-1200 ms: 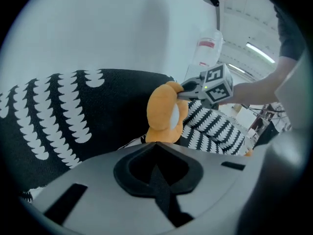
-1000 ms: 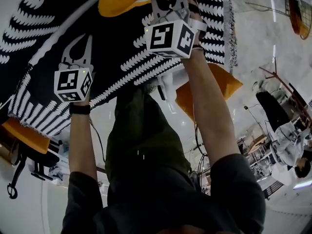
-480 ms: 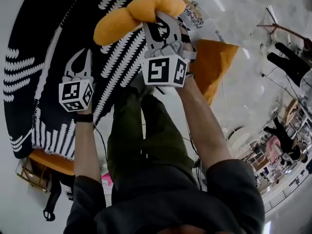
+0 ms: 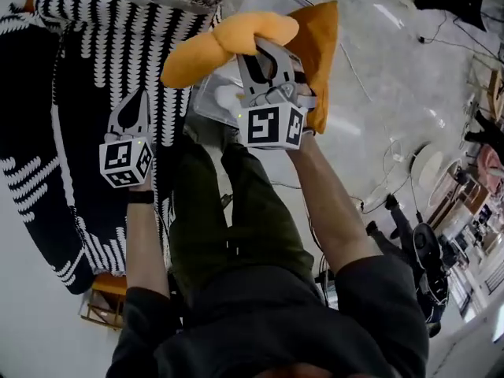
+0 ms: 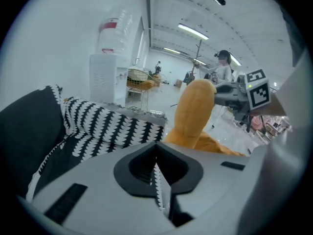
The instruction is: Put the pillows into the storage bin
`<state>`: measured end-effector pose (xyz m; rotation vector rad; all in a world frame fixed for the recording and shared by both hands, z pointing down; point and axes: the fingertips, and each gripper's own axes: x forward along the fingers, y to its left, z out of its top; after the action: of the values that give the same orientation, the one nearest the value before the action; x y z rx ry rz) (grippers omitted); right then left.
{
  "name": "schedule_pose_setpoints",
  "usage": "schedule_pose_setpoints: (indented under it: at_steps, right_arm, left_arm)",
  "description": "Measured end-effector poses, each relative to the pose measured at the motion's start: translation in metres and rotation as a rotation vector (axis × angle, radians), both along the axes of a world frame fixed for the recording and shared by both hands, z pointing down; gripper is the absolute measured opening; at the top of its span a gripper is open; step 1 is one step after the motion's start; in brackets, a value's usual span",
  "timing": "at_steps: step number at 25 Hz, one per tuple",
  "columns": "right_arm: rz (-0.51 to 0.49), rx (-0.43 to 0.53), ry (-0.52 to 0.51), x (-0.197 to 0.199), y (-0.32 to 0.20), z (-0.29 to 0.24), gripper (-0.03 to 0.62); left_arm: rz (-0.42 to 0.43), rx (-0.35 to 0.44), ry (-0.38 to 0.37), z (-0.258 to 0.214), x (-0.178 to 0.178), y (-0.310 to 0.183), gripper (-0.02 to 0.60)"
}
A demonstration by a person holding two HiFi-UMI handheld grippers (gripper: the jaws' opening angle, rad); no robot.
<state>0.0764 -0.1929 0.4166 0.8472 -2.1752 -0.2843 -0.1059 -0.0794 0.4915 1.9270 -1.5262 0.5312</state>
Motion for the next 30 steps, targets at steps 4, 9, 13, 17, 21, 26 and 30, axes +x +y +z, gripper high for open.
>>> schedule_pose_setpoints:
  at_steps: [4, 9, 13, 17, 21, 26, 30]
  right_arm:
    - [0.046, -0.024, 0.047, 0.066, -0.005, 0.050, 0.055]
    - [0.062, -0.075, 0.068, 0.116, -0.005, 0.110, 0.058]
    - [-0.005, -0.101, 0.079, 0.124, 0.010, 0.144, 0.064]
    - [-0.074, -0.147, 0.119, 0.122, 0.025, 0.186, 0.078]
    - [-0.121, -0.234, 0.196, 0.123, 0.049, 0.238, 0.109]
    - [-0.127, -0.367, 0.309, 0.146, 0.090, 0.288, 0.171]
    - [-0.128, -0.431, 0.359, 0.156, 0.113, 0.292, 0.189]
  left_arm:
    - [0.103, -0.022, 0.006, 0.024, 0.065, -0.023, 0.005]
    - [0.168, -0.069, 0.000, 0.057, 0.113, -0.033, 0.005]
    - [0.183, -0.093, -0.014, 0.066, 0.123, -0.027, 0.005]
    - [0.189, -0.123, -0.028, 0.078, 0.123, -0.022, 0.005]
    - [0.188, -0.143, -0.027, 0.085, 0.115, -0.013, 0.005]
    - [0.190, -0.163, -0.018, 0.101, 0.118, 0.008, 0.005]
    - [0.190, -0.154, -0.017, 0.093, 0.116, 0.004, 0.005]
